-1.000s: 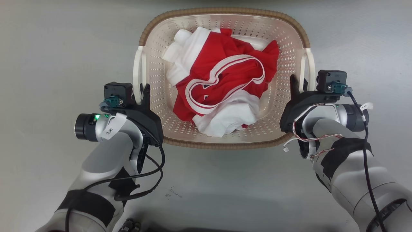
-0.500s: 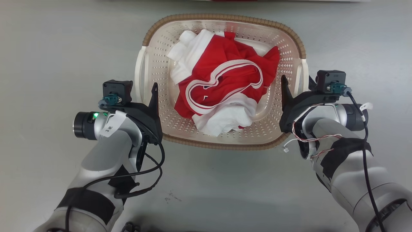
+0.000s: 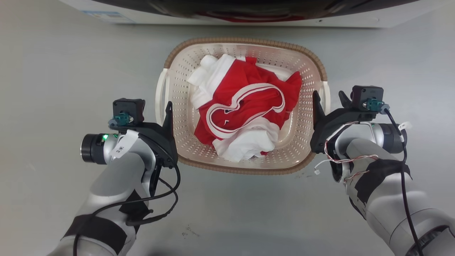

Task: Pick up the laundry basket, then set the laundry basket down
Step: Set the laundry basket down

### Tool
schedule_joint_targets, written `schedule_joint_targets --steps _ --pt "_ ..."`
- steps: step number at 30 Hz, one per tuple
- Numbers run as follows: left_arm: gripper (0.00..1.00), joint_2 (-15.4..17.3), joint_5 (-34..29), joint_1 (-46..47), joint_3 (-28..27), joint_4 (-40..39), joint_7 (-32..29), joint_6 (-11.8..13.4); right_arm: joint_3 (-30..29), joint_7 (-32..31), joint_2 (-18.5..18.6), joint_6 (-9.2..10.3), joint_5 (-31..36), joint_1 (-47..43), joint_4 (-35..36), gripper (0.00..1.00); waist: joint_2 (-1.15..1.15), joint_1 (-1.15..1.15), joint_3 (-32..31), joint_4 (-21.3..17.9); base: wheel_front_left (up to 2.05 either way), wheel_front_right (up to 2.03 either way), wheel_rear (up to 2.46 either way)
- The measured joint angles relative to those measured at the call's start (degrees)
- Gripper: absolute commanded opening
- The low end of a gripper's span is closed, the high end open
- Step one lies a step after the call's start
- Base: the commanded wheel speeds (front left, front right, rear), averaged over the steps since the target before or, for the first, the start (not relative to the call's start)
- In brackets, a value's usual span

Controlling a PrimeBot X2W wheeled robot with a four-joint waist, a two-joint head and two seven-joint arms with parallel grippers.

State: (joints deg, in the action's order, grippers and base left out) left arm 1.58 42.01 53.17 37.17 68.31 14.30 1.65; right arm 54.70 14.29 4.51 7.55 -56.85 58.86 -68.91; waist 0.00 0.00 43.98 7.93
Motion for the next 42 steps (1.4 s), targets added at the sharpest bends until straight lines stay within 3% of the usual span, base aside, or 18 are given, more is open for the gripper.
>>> schedule_joint_targets --steps 9,28,42 --pt "1.00 0.1 -0.3 -3.4 0.0 0.4 0.0 -0.2 -1.6 0.0 0.0 -0.36 0.0 -3.5 0.0 1.00 0.00 0.00 -5.7 -0.1 0.00 0.00 0.00" --pt "1.00 1.8 -0.7 -13.5 -2.9 -2.9 0.0 -0.6 -5.0 0.0 -0.4 -3.01 0.5 -13.1 3.6 1.00 0.01 0.00 -21.2 -0.6 0.00 0.00 0.00" --pt "1.00 3.9 -3.1 -25.7 -4.8 -8.6 0.0 0.5 -8.5 0.0 -0.8 -3.02 3.2 -24.5 9.6 1.00 0.01 -0.01 -33.3 -1.0 0.00 0.00 0.00"
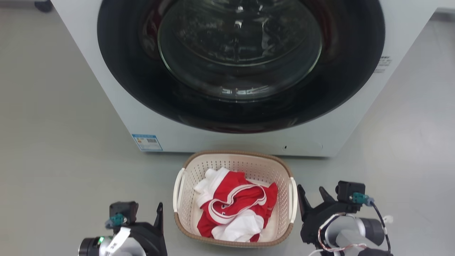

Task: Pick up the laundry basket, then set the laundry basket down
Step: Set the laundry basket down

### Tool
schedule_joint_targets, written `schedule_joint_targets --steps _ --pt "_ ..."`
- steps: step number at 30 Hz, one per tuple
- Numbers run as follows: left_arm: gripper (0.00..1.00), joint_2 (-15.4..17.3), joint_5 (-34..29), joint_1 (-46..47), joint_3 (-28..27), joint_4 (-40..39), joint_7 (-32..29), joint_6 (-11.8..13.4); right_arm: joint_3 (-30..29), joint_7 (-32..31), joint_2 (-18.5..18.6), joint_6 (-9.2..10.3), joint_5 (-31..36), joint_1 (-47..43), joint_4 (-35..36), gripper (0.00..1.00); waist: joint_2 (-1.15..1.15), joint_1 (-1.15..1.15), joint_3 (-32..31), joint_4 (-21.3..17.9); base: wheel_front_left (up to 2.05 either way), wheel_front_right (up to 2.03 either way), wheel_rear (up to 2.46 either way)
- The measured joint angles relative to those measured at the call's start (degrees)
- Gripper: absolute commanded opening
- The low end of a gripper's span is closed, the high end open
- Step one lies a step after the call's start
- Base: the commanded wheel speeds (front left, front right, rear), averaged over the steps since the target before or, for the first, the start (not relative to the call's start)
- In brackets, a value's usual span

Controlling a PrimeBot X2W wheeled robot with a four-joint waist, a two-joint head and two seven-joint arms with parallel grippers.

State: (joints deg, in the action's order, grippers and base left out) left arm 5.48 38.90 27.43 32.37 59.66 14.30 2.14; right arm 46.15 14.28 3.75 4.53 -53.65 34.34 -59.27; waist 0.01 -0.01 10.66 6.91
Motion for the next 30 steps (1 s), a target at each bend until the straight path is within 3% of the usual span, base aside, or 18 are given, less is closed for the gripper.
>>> schedule_joint_targets --steps 15,30 --pt "1.00 2.4 -3.6 -12.0 -3.6 -12.5 0.0 2.5 -3.6 0.0 -0.2 0.85 6.0 -10.4 10.6 1.00 0.00 0.00 -11.0 -0.8 0.00 0.00 0.00" --pt "1.00 3.7 -8.1 -21.2 -7.5 -27.8 0.0 4.0 -8.9 0.0 2.2 2.05 13.7 -19.8 24.3 1.00 -0.01 0.01 -13.2 -1.6 0.00 0.00 0.00"
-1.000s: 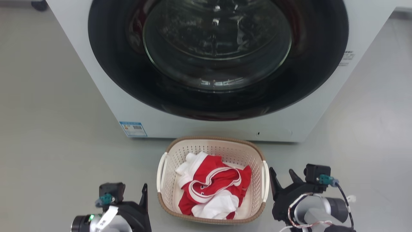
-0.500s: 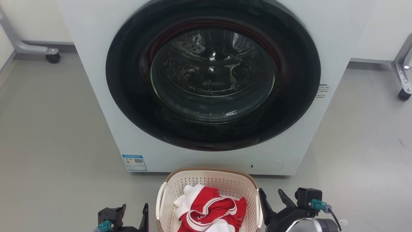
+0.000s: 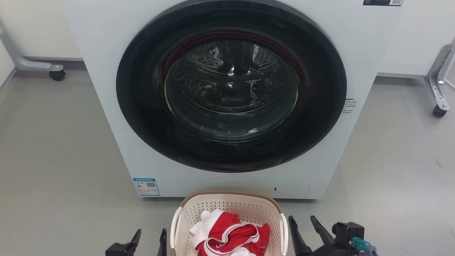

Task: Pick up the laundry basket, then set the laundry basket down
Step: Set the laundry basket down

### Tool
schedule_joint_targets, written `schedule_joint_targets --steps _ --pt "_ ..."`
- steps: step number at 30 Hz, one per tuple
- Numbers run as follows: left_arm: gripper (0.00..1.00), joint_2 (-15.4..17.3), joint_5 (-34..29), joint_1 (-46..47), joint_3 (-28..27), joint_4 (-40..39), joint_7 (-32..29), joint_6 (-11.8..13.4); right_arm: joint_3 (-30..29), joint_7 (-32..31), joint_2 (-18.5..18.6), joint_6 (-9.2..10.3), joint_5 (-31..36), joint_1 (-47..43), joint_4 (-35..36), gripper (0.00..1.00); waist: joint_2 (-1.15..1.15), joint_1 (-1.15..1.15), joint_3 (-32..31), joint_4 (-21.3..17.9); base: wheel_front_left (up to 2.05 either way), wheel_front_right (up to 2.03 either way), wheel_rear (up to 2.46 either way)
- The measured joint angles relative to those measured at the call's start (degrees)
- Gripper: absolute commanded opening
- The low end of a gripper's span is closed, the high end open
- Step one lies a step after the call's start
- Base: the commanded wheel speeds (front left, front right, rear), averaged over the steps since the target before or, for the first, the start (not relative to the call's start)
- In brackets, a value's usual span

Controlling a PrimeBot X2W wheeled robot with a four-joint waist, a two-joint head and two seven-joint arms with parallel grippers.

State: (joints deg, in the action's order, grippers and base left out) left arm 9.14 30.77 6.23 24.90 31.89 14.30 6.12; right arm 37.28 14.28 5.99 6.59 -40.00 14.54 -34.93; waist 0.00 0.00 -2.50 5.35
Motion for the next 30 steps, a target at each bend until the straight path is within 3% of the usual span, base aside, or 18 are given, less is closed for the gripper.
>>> schedule_joint_targets --steps 17,30 --pt "1.00 1.0 -4.3 -8.2 -4.6 -12.4 0.0 0.9 -7.5 0.0 0.8 0.56 8.4 -9.1 14.7 1.00 0.00 0.00 0.3 -1.6 0.00 0.00 0.00" --pt "1.00 0.5 -7.3 -9.7 -6.7 -17.3 0.0 1.0 -14.1 0.0 -0.5 0.71 14.5 -13.5 19.6 1.00 0.00 0.00 0.7 -2.1 0.00 0.00 0.00"
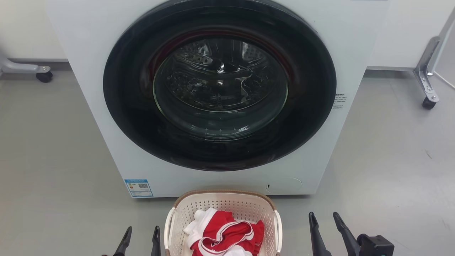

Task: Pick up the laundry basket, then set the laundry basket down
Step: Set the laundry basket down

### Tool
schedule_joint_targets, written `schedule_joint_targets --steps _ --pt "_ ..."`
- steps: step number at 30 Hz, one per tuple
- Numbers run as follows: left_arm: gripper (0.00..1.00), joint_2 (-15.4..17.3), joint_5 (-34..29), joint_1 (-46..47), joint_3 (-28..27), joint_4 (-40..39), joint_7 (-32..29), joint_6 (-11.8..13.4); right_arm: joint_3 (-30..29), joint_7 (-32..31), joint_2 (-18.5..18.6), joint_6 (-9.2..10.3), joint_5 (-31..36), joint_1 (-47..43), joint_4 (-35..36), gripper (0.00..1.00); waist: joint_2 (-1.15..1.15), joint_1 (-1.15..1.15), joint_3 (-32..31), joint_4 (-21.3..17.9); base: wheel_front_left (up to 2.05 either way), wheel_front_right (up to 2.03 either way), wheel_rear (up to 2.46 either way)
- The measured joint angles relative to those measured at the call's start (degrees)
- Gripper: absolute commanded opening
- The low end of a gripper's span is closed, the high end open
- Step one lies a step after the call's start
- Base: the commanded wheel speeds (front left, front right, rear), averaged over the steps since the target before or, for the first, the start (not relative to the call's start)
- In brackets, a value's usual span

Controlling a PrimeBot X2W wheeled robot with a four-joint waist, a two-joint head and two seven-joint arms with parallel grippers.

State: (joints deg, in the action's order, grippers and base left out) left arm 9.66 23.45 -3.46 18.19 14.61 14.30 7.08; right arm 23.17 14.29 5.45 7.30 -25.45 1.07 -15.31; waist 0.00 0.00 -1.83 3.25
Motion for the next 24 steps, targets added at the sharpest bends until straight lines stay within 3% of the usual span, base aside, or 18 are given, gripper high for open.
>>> schedule_joint_targets --steps 24 --pt "1.00 -1.7 -3.5 -1.7 -2.8 -3.6 0.0 0.0 -3.9 0.0 -1.7 0.01 5.1 -2.9 3.7 1.00 0.00 0.00 0.0 -0.1 0.00 0.00 0.00"
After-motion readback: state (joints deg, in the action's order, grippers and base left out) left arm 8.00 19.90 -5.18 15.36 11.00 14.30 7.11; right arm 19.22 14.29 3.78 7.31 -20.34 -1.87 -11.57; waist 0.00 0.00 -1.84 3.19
